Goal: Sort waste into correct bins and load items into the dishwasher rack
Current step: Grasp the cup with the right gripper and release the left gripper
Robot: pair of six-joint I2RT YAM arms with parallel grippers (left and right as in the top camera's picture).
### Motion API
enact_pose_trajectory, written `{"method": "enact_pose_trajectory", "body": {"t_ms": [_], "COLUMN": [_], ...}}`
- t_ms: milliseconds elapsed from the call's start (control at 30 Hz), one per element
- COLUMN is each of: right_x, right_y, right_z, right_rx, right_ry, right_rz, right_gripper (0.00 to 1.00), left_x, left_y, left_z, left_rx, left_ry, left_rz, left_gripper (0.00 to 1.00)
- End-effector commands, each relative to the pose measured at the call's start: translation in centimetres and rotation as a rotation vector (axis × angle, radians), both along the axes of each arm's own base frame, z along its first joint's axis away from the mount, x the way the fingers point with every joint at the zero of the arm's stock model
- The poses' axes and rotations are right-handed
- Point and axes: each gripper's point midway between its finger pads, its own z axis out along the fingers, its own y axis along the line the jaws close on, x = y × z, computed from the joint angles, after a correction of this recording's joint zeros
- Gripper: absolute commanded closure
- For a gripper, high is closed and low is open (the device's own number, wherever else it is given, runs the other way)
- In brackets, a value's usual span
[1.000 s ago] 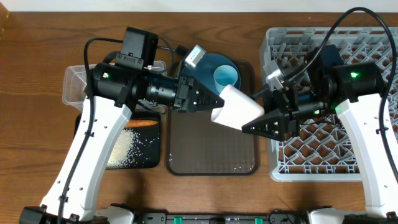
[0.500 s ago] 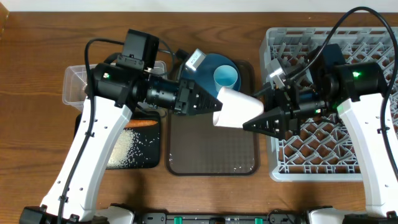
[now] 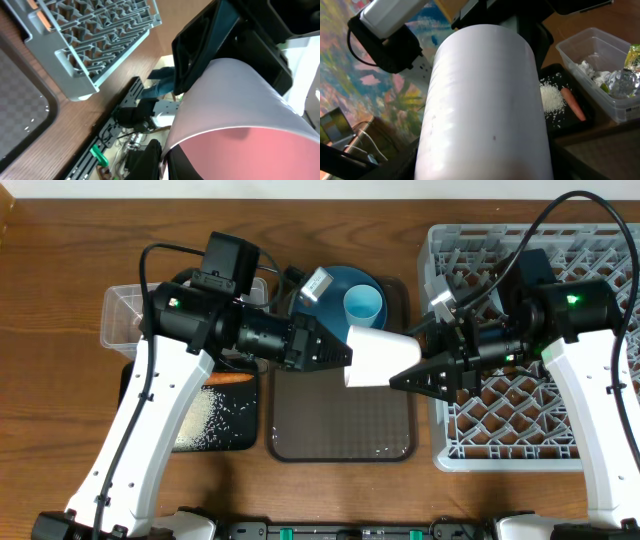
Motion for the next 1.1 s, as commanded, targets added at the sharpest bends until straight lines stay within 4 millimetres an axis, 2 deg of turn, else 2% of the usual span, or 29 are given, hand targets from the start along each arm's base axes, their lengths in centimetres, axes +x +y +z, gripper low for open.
{"method": "enact_pose_trajectory", "body": {"t_ms": [0,33,200,267,333,433,633,867,1067], "right_x": [0.7,0.7,1.0,1.0,1.0,1.0,1.0,1.1,3.1], "right_y": [-0.2,-0.3,-0.5,-0.5,-0.6,-0.6,-0.7,-0.8,-1.4], "right_z": [0.9,0.9,0.9,0.9,0.8,0.5,-0.2,-0.5,-3.3], "right_rx": [0.066,0.067,0.066,0.065,0.06,0.04,-0.005,-0.025,-0.209], "right_ry": [-0.001,0.0,0.004,0.004,0.004,0.002,0.016,0.031,0.143], "right_rz": [-0.015,-0.018,-0.03,-0.03,-0.03,-0.031,-0.036,-0.042,-0.141], "right_gripper": [0.68,0.68,0.69,0.69,0.69,0.69,0.69,0.69,0.7], "left_x": [0.4,0.4,1.2,1.4,1.7,2.2,3.3,4.4,5.1], "left_y": [0.5,0.5,1.0,1.2,1.5,2.0,3.2,4.4,5.3], "left_z": [-1.2,-1.2,-2.1,-2.3,-2.3,-2.2,-2.5,-4.1,-5.2], "left_rx": [0.082,0.082,0.141,0.15,0.15,0.149,0.166,0.281,0.36], "left_ry": [-0.024,-0.024,-0.046,-0.046,-0.046,-0.051,-0.056,-0.085,-0.107], "left_rz": [0.03,0.03,0.063,0.075,0.085,0.107,0.155,0.212,0.245], "left_gripper": [0.92,0.87,0.85,0.78,0.76,0.61,0.59,0.58,0.57]}}
